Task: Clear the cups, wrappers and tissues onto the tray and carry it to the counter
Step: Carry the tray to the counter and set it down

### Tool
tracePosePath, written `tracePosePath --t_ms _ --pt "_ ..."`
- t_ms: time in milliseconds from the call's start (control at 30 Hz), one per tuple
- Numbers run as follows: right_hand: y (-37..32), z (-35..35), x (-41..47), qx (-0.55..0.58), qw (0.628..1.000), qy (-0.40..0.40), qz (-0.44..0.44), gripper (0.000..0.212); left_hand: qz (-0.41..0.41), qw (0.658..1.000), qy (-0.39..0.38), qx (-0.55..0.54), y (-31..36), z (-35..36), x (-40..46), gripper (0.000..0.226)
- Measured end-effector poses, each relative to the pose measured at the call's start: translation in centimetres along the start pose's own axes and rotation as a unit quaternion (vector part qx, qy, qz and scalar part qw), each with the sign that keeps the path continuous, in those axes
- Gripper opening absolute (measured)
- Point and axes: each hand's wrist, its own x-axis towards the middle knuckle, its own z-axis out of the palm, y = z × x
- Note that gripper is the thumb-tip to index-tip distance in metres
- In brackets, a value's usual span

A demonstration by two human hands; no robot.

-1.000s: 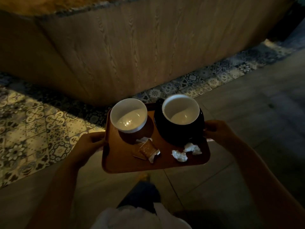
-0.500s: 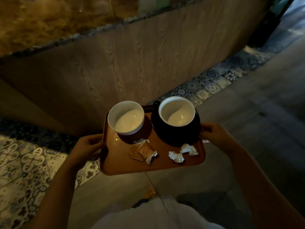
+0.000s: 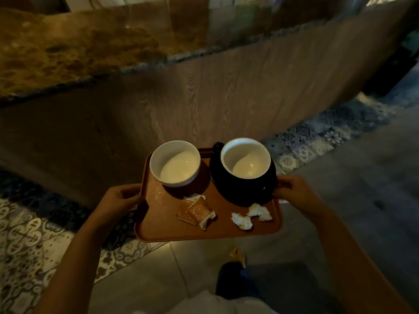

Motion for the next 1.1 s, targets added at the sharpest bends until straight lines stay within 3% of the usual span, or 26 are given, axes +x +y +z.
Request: tracePosePath --t_ms 167,267,500,800,1100 --pt "-0.7 -5.0 7.9 -0.045 0.998 -0.026 -0.026 0.019 -0.02 0.998 0.038 -0.037 3.5 4.1 3.2 0.025" --pt "-1.6 -8.0 11.7 -0.028 0.997 -0.064 -0.023 0.029 -0.022 0.996 0.057 -0.058 6.0 6.3 5.2 0.025" --pt "-2.5 -12.5 19.1 -0.001 0.995 -0.091 -0.032 0.026 -0.031 0.996 0.076 -0.037 10.1 9.3 11.0 0.025" --pt "-3.4 -16.1 28.5 0.025 0.998 -0.063 0.004 0.034 -0.02 0.998 0.059 -0.032 15.6 10.5 21.5 0.029" --pt "-5.4 -22.1 38.5 0.001 0.998 -0.058 -0.033 0.022 0.012 0.997 0.068 -0.015 22.9 13.1 28.7 0.028"
